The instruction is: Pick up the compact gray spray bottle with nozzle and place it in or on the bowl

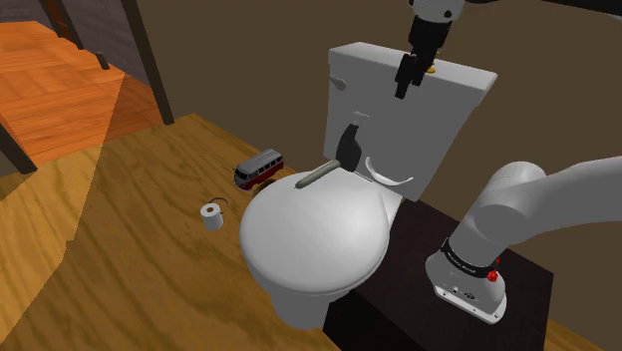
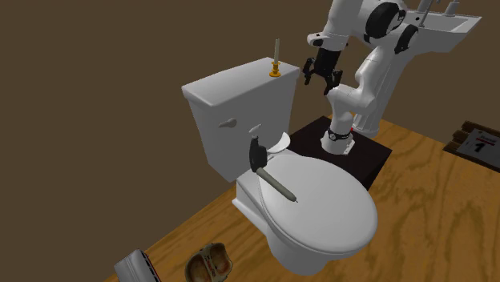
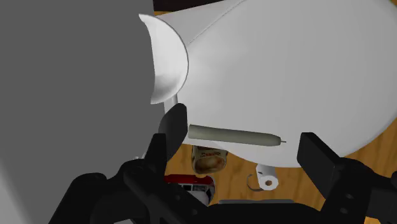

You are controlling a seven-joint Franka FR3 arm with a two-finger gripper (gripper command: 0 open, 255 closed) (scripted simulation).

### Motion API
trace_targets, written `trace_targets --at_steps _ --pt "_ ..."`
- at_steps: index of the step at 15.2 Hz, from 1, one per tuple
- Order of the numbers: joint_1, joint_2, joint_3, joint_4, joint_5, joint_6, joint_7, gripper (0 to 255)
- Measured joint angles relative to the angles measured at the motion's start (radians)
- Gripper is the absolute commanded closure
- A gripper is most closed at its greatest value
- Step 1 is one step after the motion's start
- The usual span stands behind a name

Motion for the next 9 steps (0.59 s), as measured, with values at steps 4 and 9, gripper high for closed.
trace_targets --at_steps 4,9 --pt "0.011 0.109 0.009 0.043 -0.058 0.003 -0.065 0" --pt "0.026 0.339 0.032 0.126 -0.209 0.007 -0.213 0"
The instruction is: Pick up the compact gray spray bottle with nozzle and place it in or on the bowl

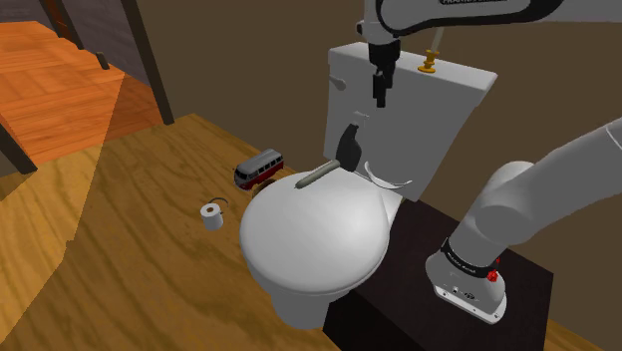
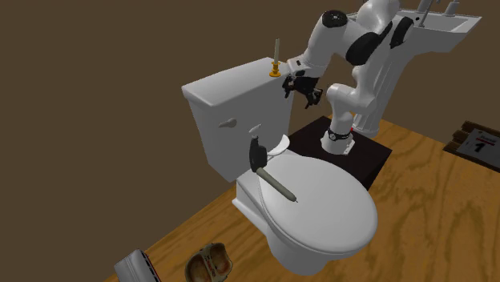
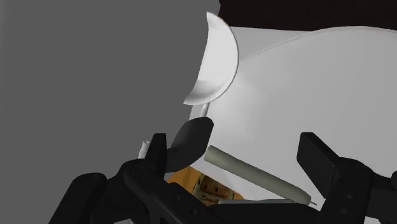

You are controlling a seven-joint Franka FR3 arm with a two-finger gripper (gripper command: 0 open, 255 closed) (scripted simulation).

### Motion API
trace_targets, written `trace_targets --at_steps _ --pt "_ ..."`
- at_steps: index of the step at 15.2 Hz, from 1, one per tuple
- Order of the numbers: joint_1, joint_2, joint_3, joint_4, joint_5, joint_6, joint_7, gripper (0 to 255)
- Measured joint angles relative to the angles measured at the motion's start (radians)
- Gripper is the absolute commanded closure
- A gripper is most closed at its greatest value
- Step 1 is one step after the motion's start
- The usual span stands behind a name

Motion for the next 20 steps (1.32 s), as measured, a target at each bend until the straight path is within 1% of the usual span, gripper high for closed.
trace_targets --at_steps 8,14,16,17,18,20 --pt "0.022 0.349 0.06 0.105 -0.28 0.017 -0.177 0" --pt "0.042 0.589 0.08 0.154 -0.524 0.037 -0.284 0" --pt "0.053 0.658 0.082 0.152 -0.607 0.045 -0.308 0" --pt "0.056 0.682 0.08 0.155 -0.64 0.048 -0.322 0" --pt "0.057 0.696 0.079 0.155 -0.658 0.051 -0.328 0" --pt "0.05 0.704 0.072 0.14 -0.678 0.07 -0.327 0"
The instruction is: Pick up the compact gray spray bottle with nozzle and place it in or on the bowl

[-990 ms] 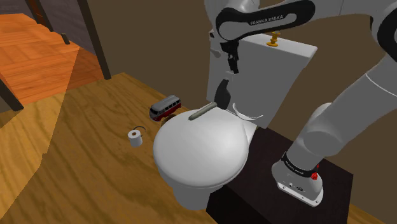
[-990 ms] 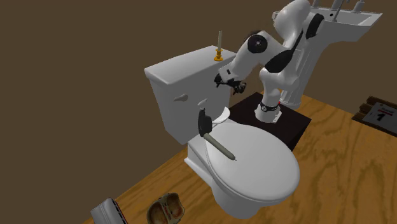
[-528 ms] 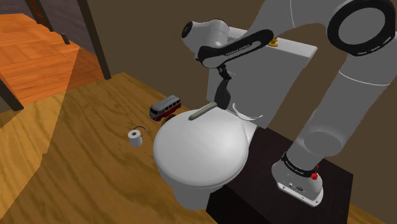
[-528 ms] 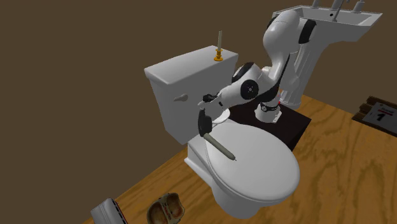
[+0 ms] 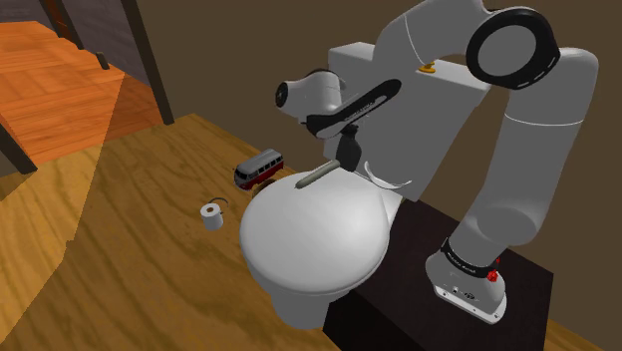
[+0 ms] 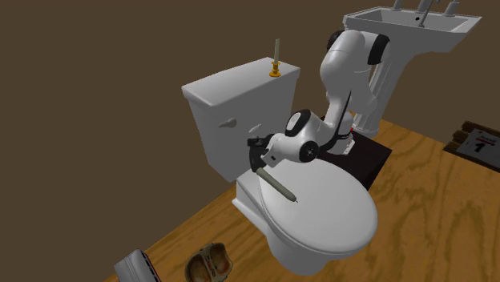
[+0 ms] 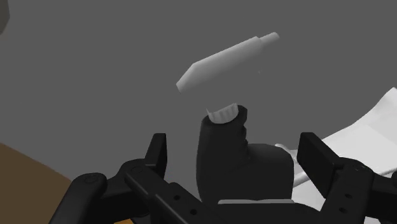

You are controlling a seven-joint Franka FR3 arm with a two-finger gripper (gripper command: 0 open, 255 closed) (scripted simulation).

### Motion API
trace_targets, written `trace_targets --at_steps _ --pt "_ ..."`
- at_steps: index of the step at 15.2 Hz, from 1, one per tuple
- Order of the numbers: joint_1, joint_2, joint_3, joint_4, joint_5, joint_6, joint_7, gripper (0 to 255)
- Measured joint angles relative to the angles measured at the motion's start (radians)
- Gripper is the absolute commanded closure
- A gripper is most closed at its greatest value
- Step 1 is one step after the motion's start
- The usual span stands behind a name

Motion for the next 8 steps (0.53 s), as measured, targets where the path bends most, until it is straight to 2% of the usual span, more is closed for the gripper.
trace_targets --at_steps 8 --pt "-0.028 0.002 -0.022 -0.038 -0.033 0.055 0.006 0"
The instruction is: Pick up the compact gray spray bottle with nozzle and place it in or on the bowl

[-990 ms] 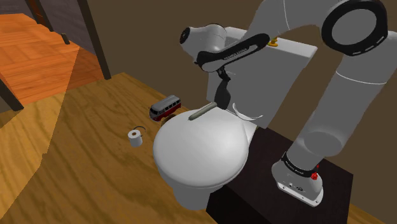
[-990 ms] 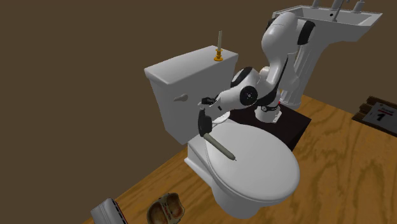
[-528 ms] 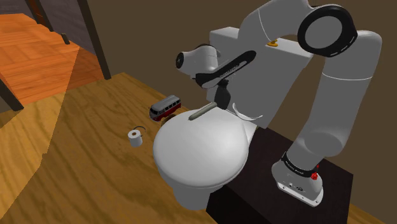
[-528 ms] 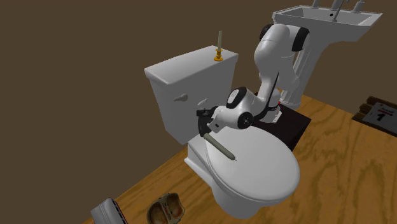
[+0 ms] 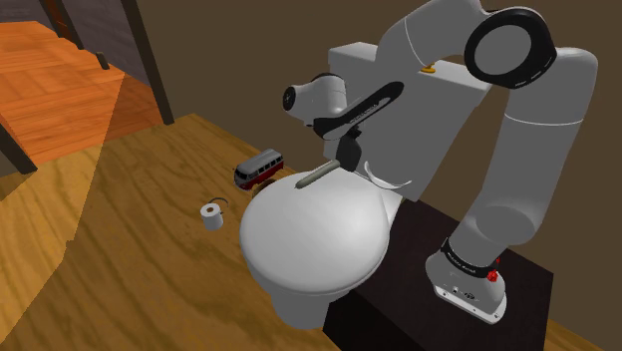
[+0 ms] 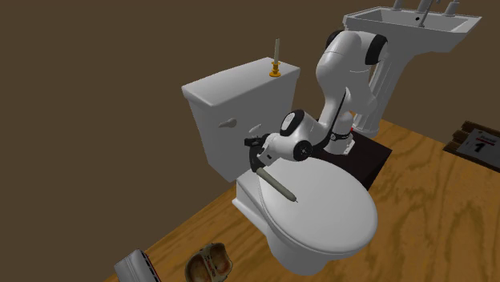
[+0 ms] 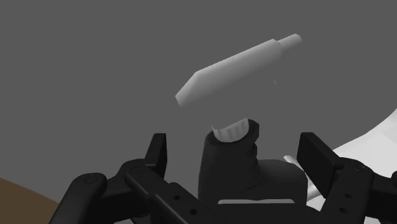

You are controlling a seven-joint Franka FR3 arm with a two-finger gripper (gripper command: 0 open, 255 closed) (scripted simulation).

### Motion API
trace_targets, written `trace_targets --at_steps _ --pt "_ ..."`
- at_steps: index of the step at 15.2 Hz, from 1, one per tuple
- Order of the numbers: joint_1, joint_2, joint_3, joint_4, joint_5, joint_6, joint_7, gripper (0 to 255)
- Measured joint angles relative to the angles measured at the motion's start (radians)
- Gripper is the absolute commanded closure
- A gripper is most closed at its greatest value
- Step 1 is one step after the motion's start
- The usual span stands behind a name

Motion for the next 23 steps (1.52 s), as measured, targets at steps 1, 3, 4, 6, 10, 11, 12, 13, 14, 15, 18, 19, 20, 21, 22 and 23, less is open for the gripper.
trace_targets --at_steps 1,3,4,6,10,11,12,13,14,15,18,19,20,21,22,23 --pt "0.0 0.0 0.0 -0.001 0.0 0.001 0.0 0" --pt "0.0 -0.001 0.0 -0.001 0.0 0.001 0.0 0" --pt "0.0 -0.001 0.0 -0.001 0.0 0.001 0.0 255" --pt "0.0 -0.001 0.001 -0.001 0.0 0.001 0.0 255" --pt "0.0 -0.001 0.0 -0.001 -0.001 0.001 0.0 255" --pt "0.0 -0.001 0.0 -0.001 -0.001 0.001 0.0 255" --pt "0.0 -0.001 0.0 -0.001 -0.001 0.001 0.0 255" --pt "0.0 -0.001 0.0 -0.001 -0.001 0.001 0.0 255" --pt "0.0 -0.001 0.0 -0.001 -0.001 0.001 0.0 255" --pt "0.0 -0.002 0.001 0.001 0.0 -0.001 -0.004 255" --pt "0.001 -0.022 0.002 0.005 0.006 -0.014 -0.025 255" --pt "0.001 -0.034 0.003 0.003 0.008 -0.02 -0.032 255" --pt "0.001 -0.041 0.003 0.005 0.01 -0.025 -0.039 255" --pt "0.002 -0.044 0.004 0.014 0.011 -0.032 -0.049 255" --pt "0.002 -0.055 0.005 0.017 0.014 -0.039 -0.061 255" --pt "0.003 -0.061 0.005 0.02 0.015 -0.046 -0.068 255"
